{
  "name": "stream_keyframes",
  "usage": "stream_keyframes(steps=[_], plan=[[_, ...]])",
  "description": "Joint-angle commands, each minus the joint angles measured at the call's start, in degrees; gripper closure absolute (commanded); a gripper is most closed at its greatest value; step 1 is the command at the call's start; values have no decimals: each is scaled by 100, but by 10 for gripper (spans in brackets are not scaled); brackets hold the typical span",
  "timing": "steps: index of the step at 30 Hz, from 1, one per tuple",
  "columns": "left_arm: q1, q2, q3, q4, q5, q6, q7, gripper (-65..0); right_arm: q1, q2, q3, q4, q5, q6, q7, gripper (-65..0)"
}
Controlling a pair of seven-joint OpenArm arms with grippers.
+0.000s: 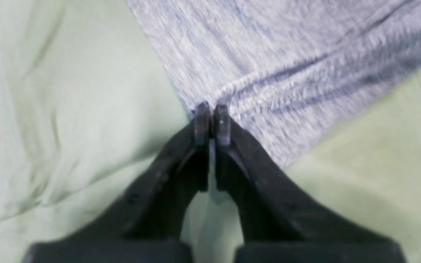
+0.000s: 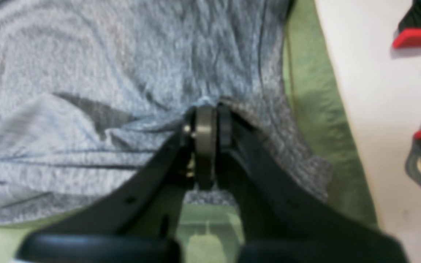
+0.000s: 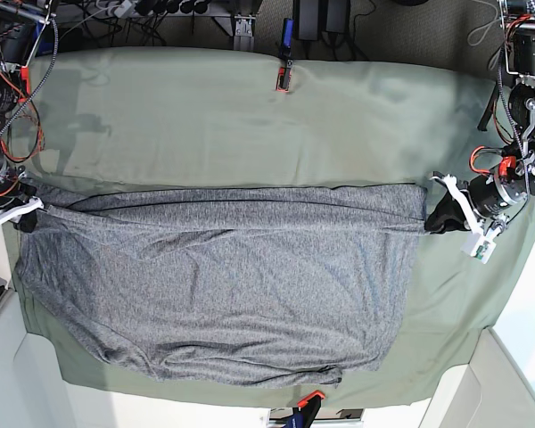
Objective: Fold the T-shirt properly
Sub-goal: 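Lift and pull the shoulder edge toward the robot with both grippers, then lower the held shoulder edge back onto the table with both grippers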
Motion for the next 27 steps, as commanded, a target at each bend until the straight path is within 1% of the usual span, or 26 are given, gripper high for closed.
stream_keyframes(steps=[1,3,5,6,8,9,10,11,14,17,19,22,26,27], plan=[[-199,-125,22,-74,-17,-14,-142,-21,109,105,35,85,22,4,131,0],[-389,-125,125,-319,-17,-14,-142,-101,109,105,35,85,24,22,131,0],[-527,-125,195,-518,-17,-14,-142,-186,111,105,35,85,24,140,133,0],[-564,-125,199,-581,-37,-14,-142,-232,111,105,35,85,39,151,133,-49],[-573,-125,199,-636,-203,-14,-133,-322,109,105,37,85,92,138,131,-246],[-570,-125,199,-638,-339,-14,-61,-353,111,105,37,85,90,118,131,-320],[-573,-125,199,-636,-562,-14,114,-362,122,105,37,87,109,118,129,-367],[-575,-127,197,-627,-820,-14,343,-362,127,107,37,87,149,118,129,-385],[-553,-127,133,-450,-1521,-14,1016,-361,125,107,116,153,365,118,46,-384],[-330,-127,-120,-72,-1941,-14,1375,-361,118,105,365,345,459,120,-372,-384],[-35,-125,-382,186,-2133,-14,1419,-361,79,92,623,470,518,125,-682,-384],[457,-63,-710,468,-2273,-14,1416,-361,-155,92,938,531,553,122,-640,-384],[922,308,-1137,614,-2465,-14,1412,-361,-562,76,1032,531,826,120,-616,-384],[990,422,-1228,614,-2514,-14,1412,-361,-636,26,1034,531,835,122,-610,-384]])
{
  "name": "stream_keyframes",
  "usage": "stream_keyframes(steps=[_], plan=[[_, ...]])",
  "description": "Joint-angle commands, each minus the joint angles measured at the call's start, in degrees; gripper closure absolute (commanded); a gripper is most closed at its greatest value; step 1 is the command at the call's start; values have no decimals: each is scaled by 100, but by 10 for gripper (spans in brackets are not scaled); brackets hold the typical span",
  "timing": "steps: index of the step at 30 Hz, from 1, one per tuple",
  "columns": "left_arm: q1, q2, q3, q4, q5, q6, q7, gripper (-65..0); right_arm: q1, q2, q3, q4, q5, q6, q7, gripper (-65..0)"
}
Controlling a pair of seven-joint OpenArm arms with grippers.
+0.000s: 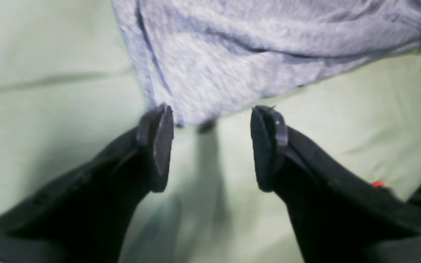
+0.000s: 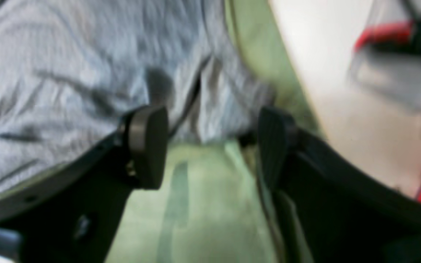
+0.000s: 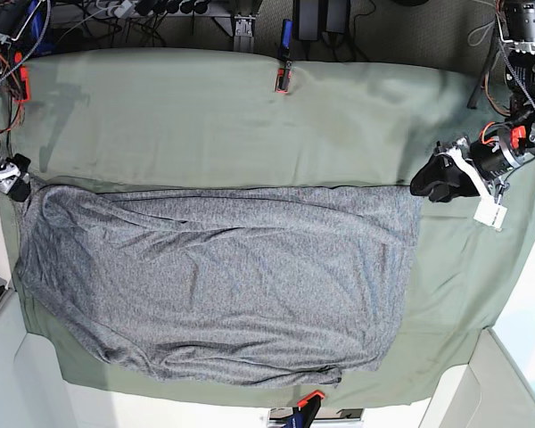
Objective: Fold the T-shirt properly
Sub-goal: 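Lower the held shoulder edge back onto the table with both grippers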
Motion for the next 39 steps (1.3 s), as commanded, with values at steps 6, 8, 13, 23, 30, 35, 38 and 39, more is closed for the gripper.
stream_keyframes(steps=[6,8,13,23,30,35,38,39], plan=[[94,411,-267,103,-129,-49,-116,-361,-66,-378,20,90,79,-15,356,-384],[90,503,-267,103,-55,-49,-118,-361,-68,-546,20,87,63,-142,389,-384],[94,673,-267,90,205,-49,-127,-361,-66,-776,20,37,-131,-393,581,-384],[57,778,-267,-363,308,-49,-297,-361,555,-774,20,-629,-269,-560,597,-384],[-92,914,-267,-468,616,-49,-463,-361,723,-776,20,-848,-308,-555,573,-384],[-363,970,-234,-570,1158,219,-745,-361,723,-774,20,-848,-337,-553,485,-384],[-629,1019,-216,-925,1268,249,-778,-361,723,-774,20,-848,-334,-533,490,-384],[-739,1038,-216,-1091,1266,249,-796,-361,723,-776,20,-848,-334,-535,492,-384]])
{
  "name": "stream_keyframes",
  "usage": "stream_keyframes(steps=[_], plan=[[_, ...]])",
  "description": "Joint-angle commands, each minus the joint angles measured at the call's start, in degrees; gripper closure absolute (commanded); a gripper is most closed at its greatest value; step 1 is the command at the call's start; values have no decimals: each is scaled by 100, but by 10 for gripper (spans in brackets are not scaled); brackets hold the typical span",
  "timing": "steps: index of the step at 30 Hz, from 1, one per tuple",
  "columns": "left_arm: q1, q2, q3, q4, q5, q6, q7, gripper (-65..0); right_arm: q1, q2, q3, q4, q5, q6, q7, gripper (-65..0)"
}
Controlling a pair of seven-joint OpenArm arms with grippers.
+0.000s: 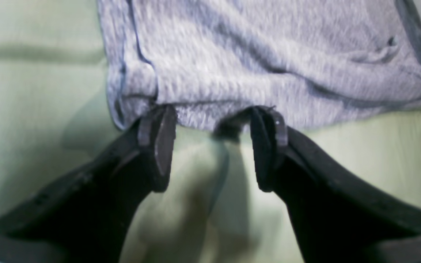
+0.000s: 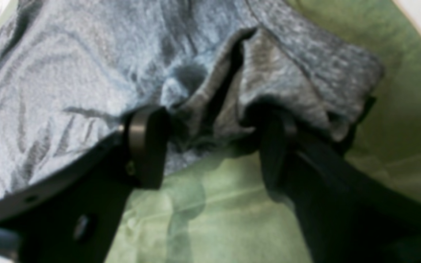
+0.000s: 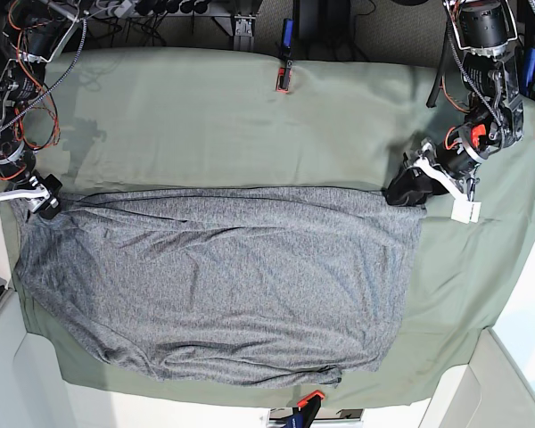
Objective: Fold the T-shirt properly
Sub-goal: 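Lower the held shoulder edge back onto the table with both grippers, then drag the shirt toward the robot and release both grippers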
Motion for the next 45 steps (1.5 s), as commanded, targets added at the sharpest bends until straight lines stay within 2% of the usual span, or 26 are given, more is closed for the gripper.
stream_keyframes(steps=[1,8,9,11,12,14,16,17,21,26,34,45], plan=[[-175,-39,-11,-144,72,81,2,-361,59,57,9,39,-20,2,-109,-384],[-817,-28,-11,-883,177,79,-111,-353,57,44,9,39,-42,0,-109,-384],[-848,-28,-11,-883,219,79,-111,-322,57,44,9,39,-44,2,-109,-383],[-890,-28,-11,-883,413,76,-114,-190,59,44,-9,39,-46,2,-96,-364],[-890,-28,-11,-881,492,74,-114,-116,57,44,-9,39,-48,2,-76,-322],[-890,-33,-13,-881,608,74,-111,-6,59,44,-9,39,-50,4,-33,-181],[-887,-52,-26,-868,643,72,-109,0,63,44,-9,39,-61,118,55,-28],[-887,-68,-39,-841,640,66,-105,0,63,44,-9,39,-50,278,114,0],[-846,-236,-116,-490,564,-63,85,0,90,83,-7,44,70,796,13,0],[-448,-560,-114,455,553,-98,195,0,87,157,-7,70,662,1019,-452,0],[431,-1126,-146,1508,557,-11,197,0,-289,192,-7,658,763,1078,-608,0],[1475,-1158,-1069,2109,295,-15,409,0,-1486,289,-11,1182,1362,1263,-743,0]])
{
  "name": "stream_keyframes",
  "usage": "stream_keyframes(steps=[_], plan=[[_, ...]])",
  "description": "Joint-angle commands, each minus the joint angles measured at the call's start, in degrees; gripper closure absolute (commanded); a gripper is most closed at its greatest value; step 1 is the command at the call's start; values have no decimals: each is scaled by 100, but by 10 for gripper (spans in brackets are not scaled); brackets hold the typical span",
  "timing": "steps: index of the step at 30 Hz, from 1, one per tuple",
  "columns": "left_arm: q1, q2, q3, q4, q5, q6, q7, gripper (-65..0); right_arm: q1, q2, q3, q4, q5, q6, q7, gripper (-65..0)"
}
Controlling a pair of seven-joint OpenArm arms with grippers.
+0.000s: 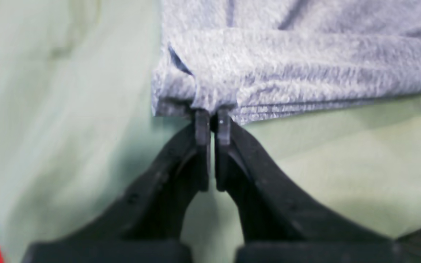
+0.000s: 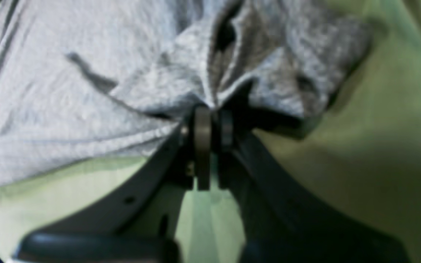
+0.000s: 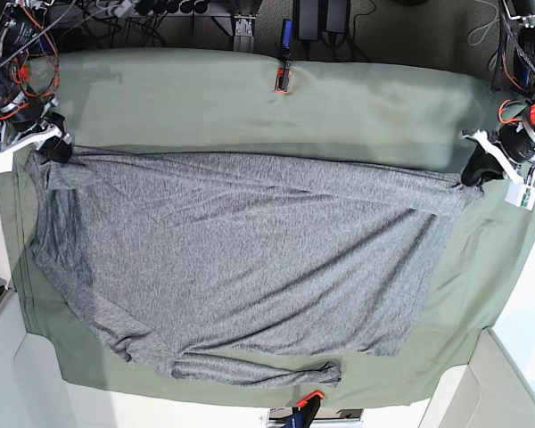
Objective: Fold the T-shirt properly
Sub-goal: 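Drag the shirt toward the robot and release both grippers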
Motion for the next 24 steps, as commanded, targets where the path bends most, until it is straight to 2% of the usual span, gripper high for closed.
stream_keyframes(steps=[1,5,11,14,24], plan=[[92,-144,-125,142,-50,20,-107,0,-81,127,35,203,136,68,74,0],[581,-109,-339,363,-105,15,-109,0,-546,262,33,601,411,195,9,0],[1071,57,-931,684,-326,-50,-107,0,-1226,610,35,1088,433,195,15,0],[1211,68,-999,702,-424,-181,-103,0,-1443,719,35,1143,472,199,17,0],[1338,232,-970,702,-527,-181,-66,0,-1639,743,35,1141,472,197,81,0]])
